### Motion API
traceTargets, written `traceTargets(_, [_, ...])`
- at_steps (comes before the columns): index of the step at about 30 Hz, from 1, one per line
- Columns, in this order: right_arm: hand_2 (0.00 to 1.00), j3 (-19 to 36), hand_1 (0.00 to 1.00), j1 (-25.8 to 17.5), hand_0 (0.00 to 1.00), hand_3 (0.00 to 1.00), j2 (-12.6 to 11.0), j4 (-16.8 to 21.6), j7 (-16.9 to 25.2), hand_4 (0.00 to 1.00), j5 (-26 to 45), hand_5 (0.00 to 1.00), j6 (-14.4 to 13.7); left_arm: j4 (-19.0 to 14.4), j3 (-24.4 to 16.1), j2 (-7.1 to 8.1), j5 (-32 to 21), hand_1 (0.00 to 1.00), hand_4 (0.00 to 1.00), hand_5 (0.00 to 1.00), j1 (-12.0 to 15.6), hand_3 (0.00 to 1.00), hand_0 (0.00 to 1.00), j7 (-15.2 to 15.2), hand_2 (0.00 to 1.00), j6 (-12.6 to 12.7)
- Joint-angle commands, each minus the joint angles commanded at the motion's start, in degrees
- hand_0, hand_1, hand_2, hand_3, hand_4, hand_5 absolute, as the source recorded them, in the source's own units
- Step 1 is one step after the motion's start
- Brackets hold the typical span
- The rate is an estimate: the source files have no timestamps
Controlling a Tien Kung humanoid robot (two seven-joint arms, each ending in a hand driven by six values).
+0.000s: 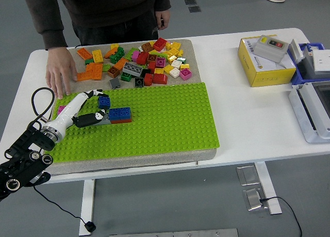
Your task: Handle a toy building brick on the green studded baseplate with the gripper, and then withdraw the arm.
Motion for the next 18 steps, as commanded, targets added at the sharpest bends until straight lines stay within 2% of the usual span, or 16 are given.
traceTargets(18, [0.679,-0.21,0.576,0.17,0.635,0.657,-0.18,0.01,0.18,0.585,0.27,0.998,0.11,0.81,2.86,0.18,3.62,0.979,0.444,0.303,-0.6,0.576,0.995,-0.27,0.981,0.43])
